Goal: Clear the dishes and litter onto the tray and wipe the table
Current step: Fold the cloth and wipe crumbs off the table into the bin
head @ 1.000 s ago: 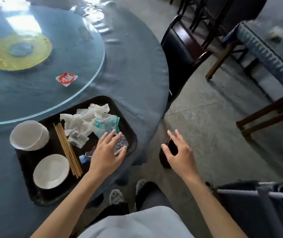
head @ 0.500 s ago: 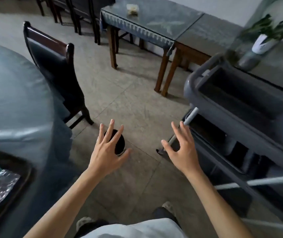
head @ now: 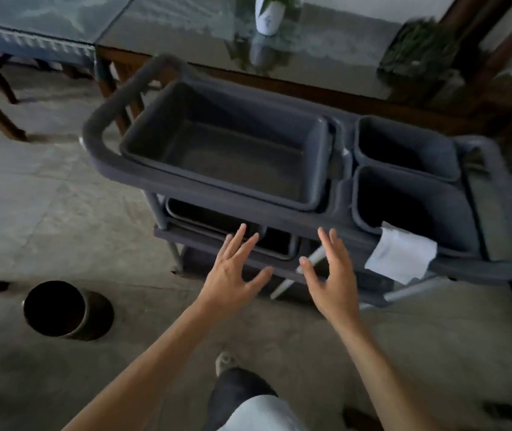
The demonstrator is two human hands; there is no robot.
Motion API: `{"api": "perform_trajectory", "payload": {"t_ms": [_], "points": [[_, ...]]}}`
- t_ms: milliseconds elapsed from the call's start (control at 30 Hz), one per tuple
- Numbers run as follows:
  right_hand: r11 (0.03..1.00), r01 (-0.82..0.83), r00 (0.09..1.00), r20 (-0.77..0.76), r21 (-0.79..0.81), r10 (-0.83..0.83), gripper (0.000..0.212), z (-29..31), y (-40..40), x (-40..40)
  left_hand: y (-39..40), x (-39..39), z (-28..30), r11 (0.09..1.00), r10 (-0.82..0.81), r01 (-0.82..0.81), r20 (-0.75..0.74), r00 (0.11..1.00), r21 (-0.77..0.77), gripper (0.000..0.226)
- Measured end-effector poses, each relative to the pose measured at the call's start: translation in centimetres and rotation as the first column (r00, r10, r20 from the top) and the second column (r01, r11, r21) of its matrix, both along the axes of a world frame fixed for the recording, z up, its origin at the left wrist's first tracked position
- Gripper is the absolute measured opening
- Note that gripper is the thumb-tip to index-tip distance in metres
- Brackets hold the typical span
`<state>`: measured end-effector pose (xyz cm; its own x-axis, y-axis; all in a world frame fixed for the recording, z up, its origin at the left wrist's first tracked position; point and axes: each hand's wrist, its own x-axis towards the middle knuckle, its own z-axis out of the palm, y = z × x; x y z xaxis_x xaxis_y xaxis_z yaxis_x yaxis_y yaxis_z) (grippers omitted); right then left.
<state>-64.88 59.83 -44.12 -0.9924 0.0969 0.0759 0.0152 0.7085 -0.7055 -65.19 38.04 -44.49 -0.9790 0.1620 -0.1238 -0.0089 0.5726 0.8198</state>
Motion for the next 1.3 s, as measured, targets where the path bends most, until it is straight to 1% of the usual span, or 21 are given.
{"api": "perform_trajectory", "payload": {"t_ms": [100,200,233,300,367,400,433,467,500,533,567,633,700,767,833,900,1000,1167,1267,1300], "points": [[0.986,0.165,0.985,-0.053,-0.025,-0.166,0.063,-0.5,6.2,0.6,7.3,-2.2,-0.1,0.991,-0.086,0.07,0.139,0.987,0.111,0.067],[0.949,0.315,0.942,-0.115,-0.029,-0.316,0.053,-1.5,11.8,1.5,13.5,-3.5,-0.8,0.966,-0.185,0.122,0.28,0.942,0.228,0.066],[0.932,0.361,0.926,-0.108,-0.034,-0.363,0.054,-1.8,13.4,1.8,15.4,-3.8,-1.1,0.957,-0.208,0.122,0.329,0.921,0.263,0.066],[0.891,0.451,0.889,-0.056,-0.052,-0.454,0.057,-2.0,16.1,2.2,18.8,-4.5,-1.3,0.941,-0.219,0.069,0.441,0.871,0.331,0.064],[0.84,0.528,0.848,0.028,-0.125,-0.529,0.056,-1.6,18.0,2.4,21.5,-4.9,-1.3,0.924,-0.212,0.003,0.507,0.835,0.381,0.056],[0.801,0.56,0.827,0.097,-0.212,-0.553,0.056,-1.4,18.6,2.3,22.6,-5.1,-1.3,0.918,-0.217,-0.003,0.506,0.835,0.397,0.045],[0.739,0.586,0.808,0.175,-0.332,-0.563,0.055,-1.1,18.9,2.1,23.5,-5.1,-1.3,0.908,-0.217,-0.016,0.502,0.837,0.419,0.033],[0.653,0.606,0.791,0.252,-0.455,-0.558,0.053,-0.9,19.1,1.7,24.2,-5.1,-1.3,0.896,-0.203,-0.052,0.512,0.835,0.44,0.031],[0.564,0.618,0.776,0.311,-0.548,-0.548,0.051,-0.8,19.2,1.4,24.7,-5.1,-1.2,0.886,-0.173,-0.109,0.54,0.824,0.45,0.034],[0.504,0.625,0.767,0.346,-0.597,-0.54,0.049,-0.9,19.3,1.1,25.0,-5.1,-1.2,0.883,-0.132,-0.162,0.564,0.815,0.441,0.038],[0.472,0.627,0.763,0.368,-0.62,-0.532,0.047,-1.0,19.3,0.8,25.2,-5.2,-1.1,0.888,-0.09,-0.191,0.566,0.82,0.419,0.039],[0.479,0.627,0.77,0.393,-0.614,-0.503,0.035,-1.1,19.0,0.3,25.2,-5.4,-0.9,0.903,-0.055,-0.194,0.553,0.832,0.382,0.04],[0.517,0.62,0.782,0.407,-0.59,-0.472,0.018,-1.1,18.4,0.4,25.2,-5.4,-0.3,0.908,-0.077,-0.174,0.56,0.825,0.381,0.043],[0.517,0.617,0.785,0.409,-0.593,-0.466,0.01,-0.6,17.6,0.4,24.8,-5.6,0.4,0.902,-0.1,-0.169,0.572,0.814,0.398,0.039],[0.527,0.602,0.795,0.384,-0.6,-0.47,0.008,0.5,16.7,0.3,24.0,-5.9,1.3,0.875,-0.096,-0.211,0.583,0.806,0.436,0.029],[0.558,0.579,0.812,0.351,-0.595,-0.467,0.009,2.2,15.7,-0.1,22.8,-6.2,2.2,0.856,-0.099,-0.228,0.579,0.809,0.465,0.022],[0.62,0.502,0.862,0.292,-0.604,-0.414,0.011,4.9,13.6,-1.0,20.3,-6.5,3.8,0.819,-0.099,-0.262,0.576,0.812,0.51,0.023],[0.69,0.319,0.947,0.187,-0.65,-0.262,0.011,9.4,7.7,-2.6,14.1,-6.1,7.2,0.664,-0.088,-0.362,0.549,0.831,0.654,0.025],[0.72,0.18,0.984,0.123,-0.67,-0.131,0.014,11.8,2.8,-2.8,8.8,-4.7,9.2,0.564,-0.069,-0.398,0.522,0.85,0.723,0.021],[0.727,0.129,0.991,0.109,-0.674,-0.075,0.014,12.6,0.7,-2.6,6.5,-3.9,9.9,0.532,-0.034,-0.413,0.506,0.862,0.739,0.021]]}}
